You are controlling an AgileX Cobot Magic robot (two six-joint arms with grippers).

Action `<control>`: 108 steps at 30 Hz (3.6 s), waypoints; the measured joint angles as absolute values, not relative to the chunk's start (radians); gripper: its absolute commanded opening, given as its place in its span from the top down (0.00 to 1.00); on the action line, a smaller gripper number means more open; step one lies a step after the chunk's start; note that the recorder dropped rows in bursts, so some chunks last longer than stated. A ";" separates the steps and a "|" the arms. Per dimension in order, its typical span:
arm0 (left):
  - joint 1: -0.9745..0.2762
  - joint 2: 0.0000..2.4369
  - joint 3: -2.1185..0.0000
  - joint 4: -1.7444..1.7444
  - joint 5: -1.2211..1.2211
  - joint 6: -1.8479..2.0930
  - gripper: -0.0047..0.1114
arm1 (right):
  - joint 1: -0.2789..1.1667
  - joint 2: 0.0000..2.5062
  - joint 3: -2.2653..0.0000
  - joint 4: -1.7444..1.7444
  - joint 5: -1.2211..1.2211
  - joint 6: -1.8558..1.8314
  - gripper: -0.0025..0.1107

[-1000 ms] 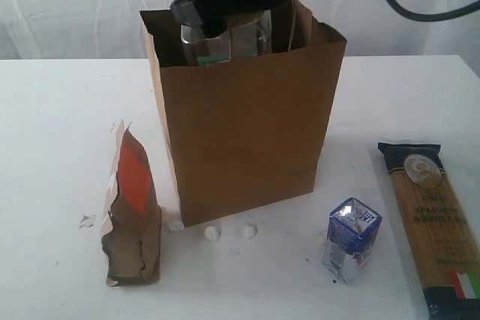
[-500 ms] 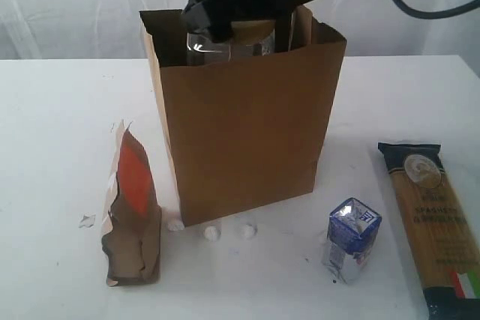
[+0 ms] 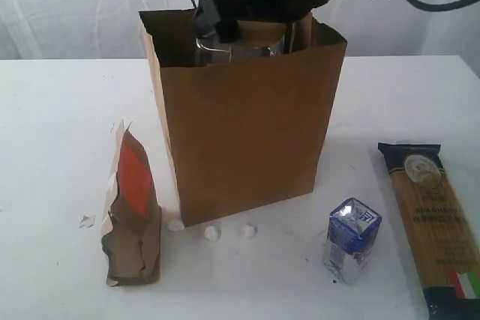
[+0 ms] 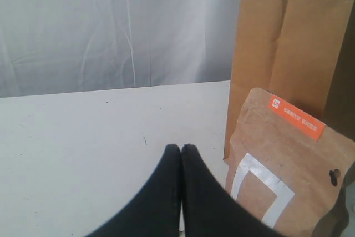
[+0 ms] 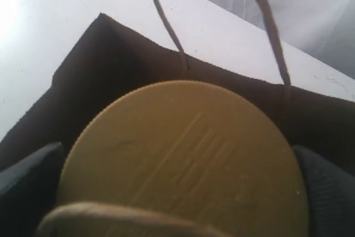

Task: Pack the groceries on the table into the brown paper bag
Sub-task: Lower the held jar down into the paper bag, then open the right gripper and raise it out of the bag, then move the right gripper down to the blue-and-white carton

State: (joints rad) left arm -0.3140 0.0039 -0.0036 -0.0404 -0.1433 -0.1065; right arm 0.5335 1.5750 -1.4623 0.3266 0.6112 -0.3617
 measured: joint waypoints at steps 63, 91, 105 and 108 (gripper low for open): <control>-0.314 0.004 -0.004 -0.040 -0.143 -0.107 0.96 | 0.550 0.696 -0.860 0.267 0.342 -0.298 0.98; -0.314 0.004 -0.004 -0.040 -0.143 -0.107 0.96 | 0.550 0.614 -0.432 0.246 0.097 -0.290 0.98; -0.314 0.004 -0.004 -0.040 -0.143 -0.107 0.96 | 0.501 0.515 -0.273 0.230 -0.086 -0.262 0.98; -0.314 0.004 -0.004 -0.040 -0.143 -0.107 0.96 | 0.450 0.524 -0.246 0.212 -0.086 -0.205 0.98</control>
